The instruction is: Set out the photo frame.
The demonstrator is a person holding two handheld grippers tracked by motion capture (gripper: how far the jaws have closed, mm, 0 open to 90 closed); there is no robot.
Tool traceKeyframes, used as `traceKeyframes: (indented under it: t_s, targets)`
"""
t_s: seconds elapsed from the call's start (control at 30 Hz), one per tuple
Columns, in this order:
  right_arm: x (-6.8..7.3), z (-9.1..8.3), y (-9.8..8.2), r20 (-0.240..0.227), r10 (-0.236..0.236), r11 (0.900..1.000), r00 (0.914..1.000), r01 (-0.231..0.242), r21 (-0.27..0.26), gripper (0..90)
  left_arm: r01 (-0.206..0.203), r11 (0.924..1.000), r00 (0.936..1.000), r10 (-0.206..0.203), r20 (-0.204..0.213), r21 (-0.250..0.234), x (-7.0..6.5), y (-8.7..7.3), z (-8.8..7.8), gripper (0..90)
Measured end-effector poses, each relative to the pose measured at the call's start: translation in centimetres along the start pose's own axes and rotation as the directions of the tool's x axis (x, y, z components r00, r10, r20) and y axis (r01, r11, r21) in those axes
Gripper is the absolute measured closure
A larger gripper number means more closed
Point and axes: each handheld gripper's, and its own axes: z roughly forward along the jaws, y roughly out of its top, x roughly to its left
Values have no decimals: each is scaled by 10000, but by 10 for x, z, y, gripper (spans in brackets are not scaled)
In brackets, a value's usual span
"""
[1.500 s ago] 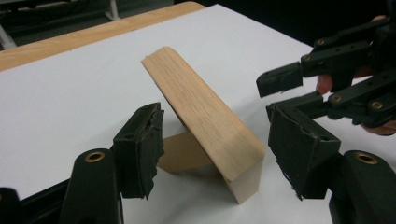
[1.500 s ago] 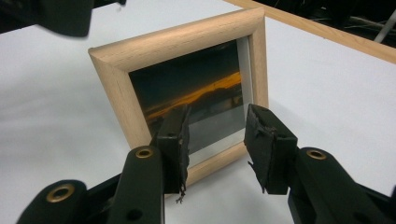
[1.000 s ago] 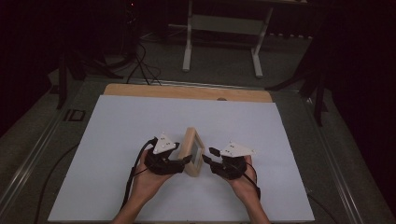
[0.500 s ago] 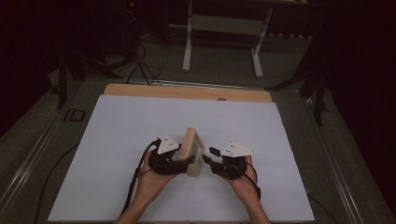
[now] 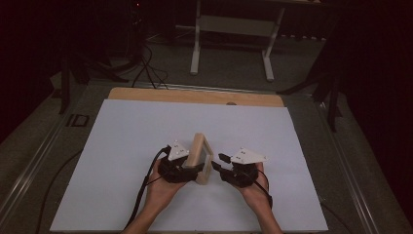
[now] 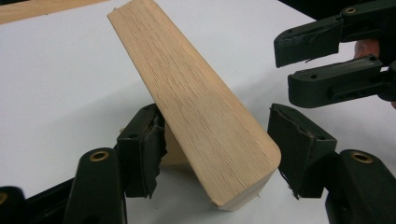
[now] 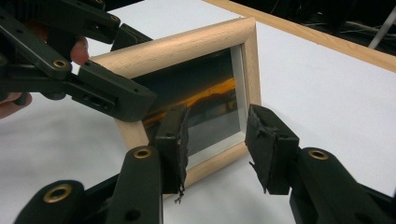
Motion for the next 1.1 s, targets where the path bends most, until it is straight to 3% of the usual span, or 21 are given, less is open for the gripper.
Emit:
traceKeyframes:
  t_s: [0.67, 1.1]
  targets:
    - [-1, 0, 0, 3, 21, 10000, 10000, -21, -26, 583, 194, 9998, 9998, -195, 101, 107, 2, 0, 1, 447]
    - [-3, -2, 0, 55, 89, 9999, 9999, -89, -83, 582, 208, 9997, 9998, -207, -47, 91, 5, 0, -1, 516]
